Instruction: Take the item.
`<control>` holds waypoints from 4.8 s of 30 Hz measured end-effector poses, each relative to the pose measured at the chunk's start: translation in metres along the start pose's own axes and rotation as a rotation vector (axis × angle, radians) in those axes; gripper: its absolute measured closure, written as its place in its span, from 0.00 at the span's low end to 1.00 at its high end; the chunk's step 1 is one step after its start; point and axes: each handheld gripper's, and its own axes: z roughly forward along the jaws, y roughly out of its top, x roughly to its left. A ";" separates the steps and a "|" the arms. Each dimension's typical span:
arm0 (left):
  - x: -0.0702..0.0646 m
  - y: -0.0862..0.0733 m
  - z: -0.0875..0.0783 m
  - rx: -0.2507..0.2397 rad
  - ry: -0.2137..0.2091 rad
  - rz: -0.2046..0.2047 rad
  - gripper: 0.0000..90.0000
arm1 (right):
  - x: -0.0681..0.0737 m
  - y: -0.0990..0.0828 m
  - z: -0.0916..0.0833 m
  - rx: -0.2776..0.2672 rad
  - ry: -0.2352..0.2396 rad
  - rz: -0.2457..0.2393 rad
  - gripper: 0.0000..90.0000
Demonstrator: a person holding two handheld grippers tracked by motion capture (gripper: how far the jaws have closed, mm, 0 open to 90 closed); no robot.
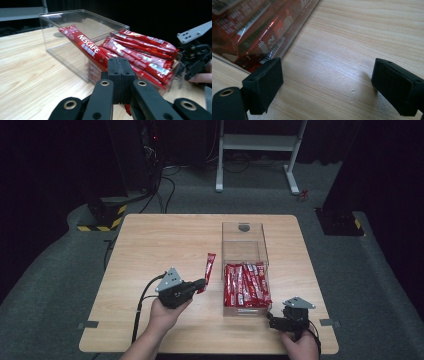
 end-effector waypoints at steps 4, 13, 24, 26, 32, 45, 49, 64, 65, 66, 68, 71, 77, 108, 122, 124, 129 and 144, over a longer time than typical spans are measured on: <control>0.010 -0.004 -0.003 0.005 0.027 -0.005 1.00 | 0.000 0.000 0.000 -0.001 0.000 -0.001 0.11; 0.032 -0.012 -0.007 0.010 0.062 -0.051 1.00 | 0.000 0.000 0.000 -0.002 0.000 -0.001 0.11; 0.057 -0.025 -0.013 0.044 0.124 -0.101 1.00 | 0.000 0.000 0.000 -0.001 0.001 -0.001 0.11; 0.062 -0.027 -0.013 0.055 0.133 -0.108 1.00 | 0.000 0.000 0.000 -0.001 0.000 -0.001 0.11; 0.069 -0.033 -0.013 0.076 0.154 -0.121 1.00 | 0.000 0.000 0.000 -0.002 0.000 -0.001 0.11; 0.083 -0.048 -0.008 0.147 0.192 -0.147 1.00 | 0.000 0.000 0.000 -0.001 0.001 -0.001 0.11; 0.085 -0.053 -0.005 0.176 0.202 -0.149 1.00 | 0.000 0.000 0.000 -0.002 0.001 -0.001 0.11; 0.088 -0.062 0.003 0.244 0.216 -0.143 1.00 | 0.000 0.000 0.000 -0.003 0.000 -0.003 0.12; 0.088 -0.062 0.003 0.248 0.217 -0.140 1.00 | 0.000 0.000 0.000 -0.003 0.000 -0.004 0.12; 0.087 -0.063 0.004 0.252 0.218 -0.136 1.00 | 0.000 0.000 0.000 -0.004 0.000 -0.004 0.12; 0.087 -0.063 0.005 0.257 0.216 -0.133 1.00 | 0.000 0.000 0.000 -0.004 0.001 -0.004 0.12; 0.087 -0.064 0.006 0.262 0.215 -0.133 1.00 | 0.000 0.000 0.000 -0.004 0.002 -0.004 0.12; 0.088 -0.066 0.007 0.279 0.214 -0.141 1.00 | 0.000 0.000 0.000 -0.004 0.002 -0.005 0.12; 0.081 -0.060 0.003 0.222 0.255 -0.094 0.48 | 0.000 -0.001 -0.001 -0.004 0.005 -0.007 0.13; 0.081 -0.053 -0.007 0.188 0.259 -0.121 0.26 | 0.000 -0.001 -0.001 -0.004 0.006 -0.007 0.13; 0.082 -0.052 -0.009 0.191 0.262 -0.115 0.26 | 0.000 -0.001 -0.001 -0.004 0.006 -0.007 0.13; 0.083 -0.051 -0.013 0.202 0.272 -0.117 0.26 | 0.000 -0.001 -0.001 -0.005 0.007 -0.007 0.13; 0.075 -0.059 -0.038 0.243 0.287 -0.085 0.27 | 0.000 -0.001 -0.001 -0.006 0.014 -0.012 0.14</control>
